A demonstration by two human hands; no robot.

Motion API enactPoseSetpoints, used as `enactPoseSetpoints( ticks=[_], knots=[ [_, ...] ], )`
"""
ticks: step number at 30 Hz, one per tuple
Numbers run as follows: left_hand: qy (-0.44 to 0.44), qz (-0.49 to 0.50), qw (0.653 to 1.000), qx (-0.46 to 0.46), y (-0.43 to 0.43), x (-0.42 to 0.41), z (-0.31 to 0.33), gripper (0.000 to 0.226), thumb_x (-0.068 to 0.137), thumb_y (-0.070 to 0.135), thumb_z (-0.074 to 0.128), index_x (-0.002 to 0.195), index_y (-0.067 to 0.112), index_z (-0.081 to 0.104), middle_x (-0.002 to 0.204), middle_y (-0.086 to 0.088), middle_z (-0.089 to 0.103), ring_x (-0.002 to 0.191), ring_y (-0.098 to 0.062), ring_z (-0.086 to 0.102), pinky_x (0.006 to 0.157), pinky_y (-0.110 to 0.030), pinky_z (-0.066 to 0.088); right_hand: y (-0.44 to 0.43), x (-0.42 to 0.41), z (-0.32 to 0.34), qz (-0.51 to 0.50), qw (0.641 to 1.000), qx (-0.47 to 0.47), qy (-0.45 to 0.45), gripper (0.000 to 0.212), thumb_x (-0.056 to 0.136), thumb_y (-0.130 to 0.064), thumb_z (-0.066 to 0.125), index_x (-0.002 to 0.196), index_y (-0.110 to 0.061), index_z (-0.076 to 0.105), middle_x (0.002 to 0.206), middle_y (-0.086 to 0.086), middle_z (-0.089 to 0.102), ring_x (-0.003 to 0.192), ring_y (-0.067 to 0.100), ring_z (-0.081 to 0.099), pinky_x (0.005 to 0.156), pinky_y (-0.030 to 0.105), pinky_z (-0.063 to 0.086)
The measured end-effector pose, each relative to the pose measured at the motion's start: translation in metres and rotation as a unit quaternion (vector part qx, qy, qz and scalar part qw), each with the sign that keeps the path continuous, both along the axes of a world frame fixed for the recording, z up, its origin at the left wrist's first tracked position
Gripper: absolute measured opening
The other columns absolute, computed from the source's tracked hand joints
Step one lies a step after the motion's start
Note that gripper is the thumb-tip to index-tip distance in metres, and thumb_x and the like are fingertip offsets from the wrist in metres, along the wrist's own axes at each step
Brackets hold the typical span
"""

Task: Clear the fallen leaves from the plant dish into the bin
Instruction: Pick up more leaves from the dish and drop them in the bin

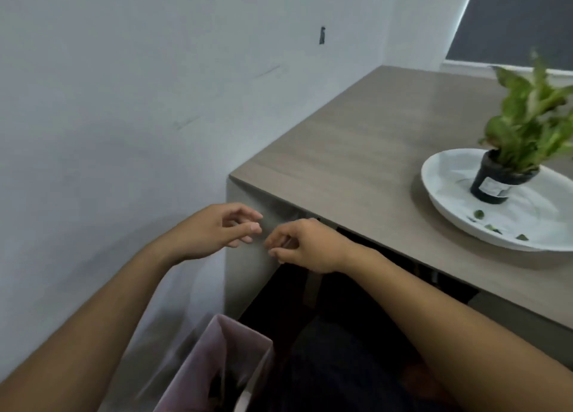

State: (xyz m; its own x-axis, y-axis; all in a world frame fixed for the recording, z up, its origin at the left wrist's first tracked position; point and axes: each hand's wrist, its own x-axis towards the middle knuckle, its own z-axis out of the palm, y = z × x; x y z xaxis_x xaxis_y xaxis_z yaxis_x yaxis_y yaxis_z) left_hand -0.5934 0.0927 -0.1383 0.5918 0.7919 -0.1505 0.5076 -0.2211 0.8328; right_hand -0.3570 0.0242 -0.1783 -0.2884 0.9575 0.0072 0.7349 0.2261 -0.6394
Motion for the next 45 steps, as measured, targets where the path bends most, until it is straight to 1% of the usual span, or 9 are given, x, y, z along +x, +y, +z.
enactPoseSetpoints(
  ticks=[9, 13, 16, 20, 24, 27, 32, 37, 45],
  knots=[
    [-0.087, -0.134, 0.983, 0.087, -0.001, 0.166, 0.061, 0.032, 0.101, 0.034, 0.070, 0.134, 0.032, 0.067, 0.119, 0.003, 0.077, 0.107, -0.012, 0.077, 0.094, -0.041, 0.064, -0.061, 0.138, 0.099, -0.134, 0.989, 0.067, -0.018, 0.021, 0.104, -0.033, 0.069, 0.123, -0.028, 0.075, 0.094, -0.008, 0.083, 0.084, 0.000, 0.078, 0.084, 0.021, 0.060],
    [-0.085, -0.170, 0.966, 0.175, -0.008, 0.240, 0.055, 0.028, 0.103, 0.037, 0.067, 0.131, 0.036, 0.070, 0.122, 0.018, 0.075, 0.112, 0.003, 0.070, 0.098, -0.028, 0.059, -0.088, 0.203, 0.119, -0.209, 0.973, 0.082, -0.059, 0.020, 0.104, -0.034, 0.068, 0.121, -0.030, 0.077, 0.095, -0.012, 0.082, 0.085, -0.002, 0.077, 0.074, 0.013, 0.055],
    [-0.088, -0.194, 0.952, 0.220, -0.010, 0.290, 0.036, 0.030, 0.105, 0.038, 0.063, 0.134, 0.031, 0.069, 0.131, 0.018, 0.067, 0.125, 0.004, 0.061, 0.108, -0.030, 0.055, -0.105, 0.249, 0.121, -0.265, 0.961, 0.055, -0.064, 0.017, 0.103, -0.035, 0.068, 0.117, -0.030, 0.078, 0.090, -0.013, 0.081, 0.083, 0.000, 0.076, 0.071, 0.025, 0.062],
    [-0.053, -0.235, 0.922, 0.303, -0.002, 0.338, 0.005, 0.039, 0.109, 0.040, 0.051, 0.143, 0.023, 0.061, 0.148, 0.009, 0.055, 0.142, -0.007, 0.049, 0.121, -0.040, 0.041, -0.118, 0.293, 0.102, -0.318, 0.940, 0.001, -0.122, 0.018, 0.102, -0.033, 0.067, 0.113, -0.029, 0.080, 0.098, -0.013, 0.081, 0.094, 0.008, 0.074, 0.092, 0.037, 0.061],
    [-0.033, -0.250, 0.914, 0.318, -0.002, 0.363, -0.018, 0.051, 0.113, 0.043, 0.039, 0.158, 0.020, 0.046, 0.168, 0.006, 0.038, 0.163, -0.010, 0.017, 0.131, -0.039, 0.027, -0.123, 0.306, 0.073, -0.318, 0.927, -0.059, -0.192, 0.032, 0.108, -0.031, 0.054, 0.133, -0.033, 0.073, 0.132, -0.005, 0.074, 0.123, 0.022, 0.065, 0.105, 0.036, 0.050],
    [-0.035, -0.252, 0.909, 0.331, -0.003, 0.371, -0.030, 0.055, 0.114, 0.043, 0.034, 0.163, 0.019, 0.038, 0.173, 0.007, 0.029, 0.165, -0.004, 0.003, 0.133, -0.036, 0.021, -0.123, 0.304, 0.067, -0.286, 0.931, -0.067, -0.214, 0.039, 0.110, -0.026, 0.047, 0.140, -0.034, 0.069, 0.135, 0.000, 0.073, 0.122, 0.027, 0.062, 0.100, 0.036, 0.049],
    [-0.059, -0.222, 0.909, 0.347, -0.003, 0.374, -0.040, 0.054, 0.115, 0.039, 0.032, 0.163, 0.017, 0.041, 0.174, 0.005, 0.029, 0.164, -0.004, 0.007, 0.133, -0.038, 0.021, -0.128, 0.299, 0.084, -0.231, 0.949, -0.064, -0.205, 0.033, 0.106, -0.026, 0.053, 0.129, -0.034, 0.076, 0.117, -0.011, 0.078, 0.107, 0.015, 0.067, 0.094, 0.033, 0.053],
    [-0.069, -0.218, 0.912, 0.341, -0.006, 0.373, -0.042, 0.053, 0.115, 0.035, 0.034, 0.163, 0.014, 0.041, 0.172, 0.004, 0.034, 0.164, -0.002, 0.007, 0.133, -0.038, 0.021, -0.115, 0.307, 0.076, -0.227, 0.949, -0.051, -0.211, 0.048, 0.105, -0.013, 0.049, 0.141, -0.038, 0.068, 0.141, -0.006, 0.069, 0.124, 0.022, 0.064, 0.101, 0.035, 0.051],
    [-0.084, -0.212, 0.915, 0.333, -0.006, 0.374, -0.044, 0.053, 0.115, 0.034, 0.034, 0.162, 0.012, 0.041, 0.171, 0.005, 0.035, 0.163, 0.000, 0.007, 0.134, -0.037, 0.020, -0.145, 0.310, 0.087, -0.163, 0.964, -0.074, -0.195, 0.041, 0.100, -0.014, 0.052, 0.126, -0.030, 0.079, 0.124, -0.017, 0.079, 0.111, 0.007, 0.071, 0.102, 0.029, 0.053]
  ],
)
